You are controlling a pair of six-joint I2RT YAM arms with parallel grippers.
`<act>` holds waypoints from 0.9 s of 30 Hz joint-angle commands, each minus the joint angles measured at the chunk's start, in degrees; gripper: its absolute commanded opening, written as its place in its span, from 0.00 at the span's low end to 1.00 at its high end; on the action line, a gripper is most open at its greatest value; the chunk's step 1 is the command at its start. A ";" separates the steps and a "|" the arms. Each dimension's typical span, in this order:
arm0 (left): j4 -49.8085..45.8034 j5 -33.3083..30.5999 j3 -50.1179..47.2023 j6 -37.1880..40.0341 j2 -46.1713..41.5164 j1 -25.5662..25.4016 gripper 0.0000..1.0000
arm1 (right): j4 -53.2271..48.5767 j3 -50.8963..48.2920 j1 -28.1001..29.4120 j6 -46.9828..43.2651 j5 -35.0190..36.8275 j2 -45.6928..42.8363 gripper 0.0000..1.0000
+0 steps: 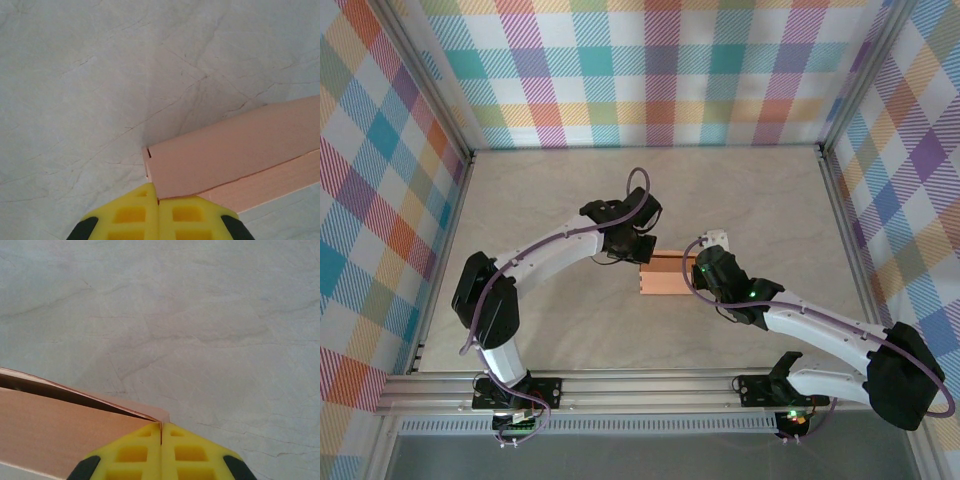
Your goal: Fold the paper box
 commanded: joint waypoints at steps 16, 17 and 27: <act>8.68 13.52 0.43 -10.84 -0.20 2.02 0.00 | 0.37 1.06 2.45 -1.06 -3.52 2.28 0.00; 9.06 13.37 0.27 -11.13 -0.11 1.98 0.00 | 0.44 1.16 2.54 -1.08 -3.44 2.28 0.00; 9.27 14.78 1.89 -11.66 0.67 2.50 0.00 | 1.22 1.36 3.33 -2.37 -2.16 1.91 0.00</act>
